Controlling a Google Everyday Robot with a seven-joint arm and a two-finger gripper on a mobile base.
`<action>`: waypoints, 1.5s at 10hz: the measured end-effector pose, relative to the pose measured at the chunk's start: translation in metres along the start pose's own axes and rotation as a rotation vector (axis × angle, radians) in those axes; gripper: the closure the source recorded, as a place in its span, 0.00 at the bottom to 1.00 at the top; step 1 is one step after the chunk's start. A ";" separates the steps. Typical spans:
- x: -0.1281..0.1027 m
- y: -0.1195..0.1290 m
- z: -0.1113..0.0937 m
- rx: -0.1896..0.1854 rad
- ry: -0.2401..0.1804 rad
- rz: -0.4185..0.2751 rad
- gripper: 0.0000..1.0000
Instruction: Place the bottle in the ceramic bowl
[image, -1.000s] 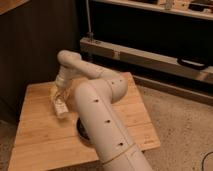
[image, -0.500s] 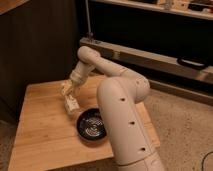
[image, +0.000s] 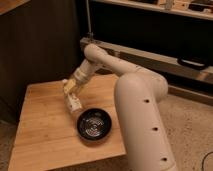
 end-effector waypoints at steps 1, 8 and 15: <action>0.012 0.001 -0.005 0.028 -0.017 -0.024 1.00; 0.064 -0.006 -0.012 0.096 -0.025 -0.082 1.00; 0.112 -0.014 -0.008 0.124 -0.004 -0.142 1.00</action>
